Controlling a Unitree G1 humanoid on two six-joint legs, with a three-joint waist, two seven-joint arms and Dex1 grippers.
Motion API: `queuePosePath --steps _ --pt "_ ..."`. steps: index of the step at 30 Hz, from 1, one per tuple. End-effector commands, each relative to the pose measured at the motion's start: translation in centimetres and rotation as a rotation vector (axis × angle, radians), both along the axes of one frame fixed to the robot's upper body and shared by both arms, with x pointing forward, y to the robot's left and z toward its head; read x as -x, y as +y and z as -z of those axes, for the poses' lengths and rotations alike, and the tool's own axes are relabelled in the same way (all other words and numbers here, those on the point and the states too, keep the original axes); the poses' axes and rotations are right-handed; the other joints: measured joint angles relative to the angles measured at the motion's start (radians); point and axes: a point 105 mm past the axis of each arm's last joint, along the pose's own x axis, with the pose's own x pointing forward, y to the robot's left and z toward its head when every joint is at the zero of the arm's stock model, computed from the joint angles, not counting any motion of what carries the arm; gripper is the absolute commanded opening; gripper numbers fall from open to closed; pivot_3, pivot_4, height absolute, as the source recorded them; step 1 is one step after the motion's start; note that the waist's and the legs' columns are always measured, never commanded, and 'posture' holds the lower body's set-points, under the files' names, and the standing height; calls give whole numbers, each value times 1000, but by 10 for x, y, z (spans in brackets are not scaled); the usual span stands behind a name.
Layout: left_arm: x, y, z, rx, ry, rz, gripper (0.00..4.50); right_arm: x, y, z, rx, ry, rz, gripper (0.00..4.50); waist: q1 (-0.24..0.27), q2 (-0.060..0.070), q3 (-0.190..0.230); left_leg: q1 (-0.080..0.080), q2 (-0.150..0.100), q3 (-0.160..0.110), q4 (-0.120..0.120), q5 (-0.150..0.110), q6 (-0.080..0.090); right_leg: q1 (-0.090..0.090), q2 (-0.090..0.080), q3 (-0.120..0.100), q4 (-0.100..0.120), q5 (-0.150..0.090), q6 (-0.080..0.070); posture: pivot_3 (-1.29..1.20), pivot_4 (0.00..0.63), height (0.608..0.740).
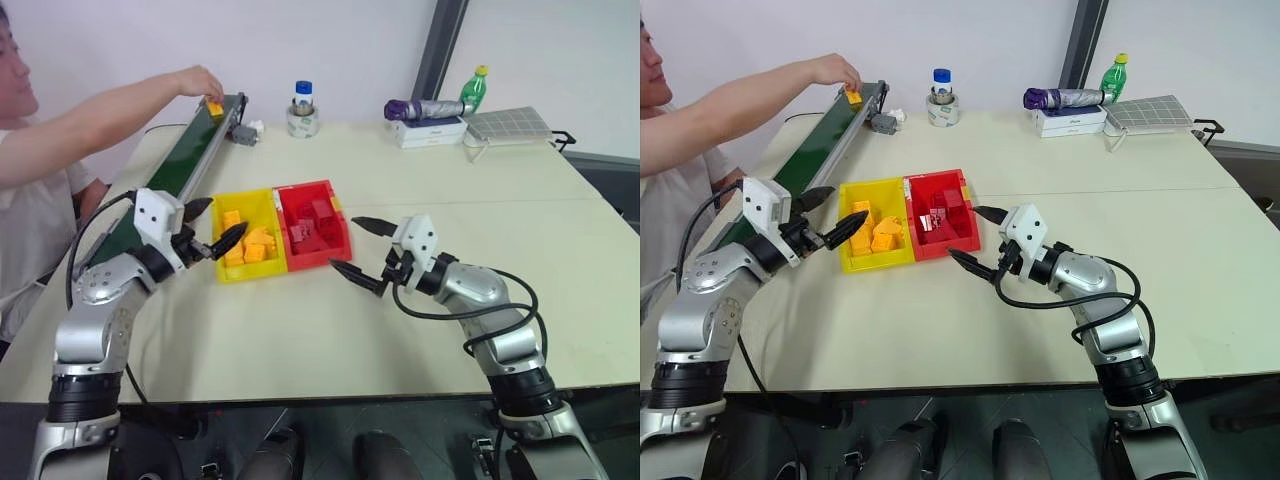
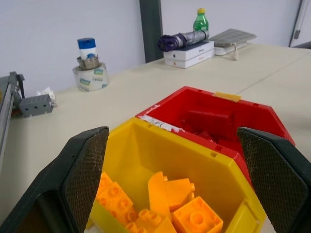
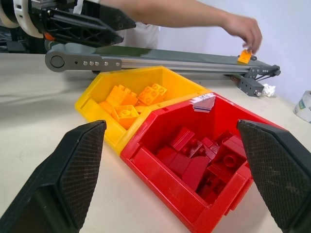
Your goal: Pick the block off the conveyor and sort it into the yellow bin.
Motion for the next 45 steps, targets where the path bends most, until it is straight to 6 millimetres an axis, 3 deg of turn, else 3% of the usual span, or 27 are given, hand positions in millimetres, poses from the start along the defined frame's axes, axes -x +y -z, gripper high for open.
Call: queuePosePath --steps 1,15,24,27,30,33,39,45 --pt "1 -1 -13 -5 -62 3 4439 4 1 -12 -8 -56 -10 4500 -1 0 0 0 0 0 0 0 0 0 0 0 0 0 0 0 150 740" --pt "19 10 -16 37 -88 -12 4439 4 4 -10 -1 -53 -28 4500 -1 0 0 0 0 0 0 0 0 0 0 0 0 0 0 0 150 740" --pt "40 43 -10 157 -99 -227 4439 4 6 -9 -5 -45 -46 4500 0 0 0 0 0 0 0 0 0 0 0 0 -1 0 0 0 150 740" --pt "50 53 -9 118 -144 -303 4439 4 7 -7 -4 -38 -58 4500 -1 0 0 0 0 0 0 0 0 0 0 0 0 0 0 0 150 740" --pt "59 71 -8 98 -202 -491 4439 4 8 -6 2 -36 -71 4500 0 0 0 0 0 0 0 0 0 0 0 0 -1 0 -1 0 150 740" --pt "67 87 8 126 -186 -680 4439 1 9 -8 0 -38 -74 4500 1 0 0 0 0 1 0 0 0 1 -1 0 -1 0 -1 0 150 740" --pt "71 86 28 233 -127 -834 4439 2 10 -8 0 -43 -83 4500 6 0 0 0 0 0 0 0 0 1 -1 0 -1 0 0 0 150 740" --pt "61 73 28 230 -107 -798 4439 3 10 -8 -3 -44 -77 4500 4 0 0 0 0 0 0 0 0 1 -1 -1 -1 0 0 0 150 740"
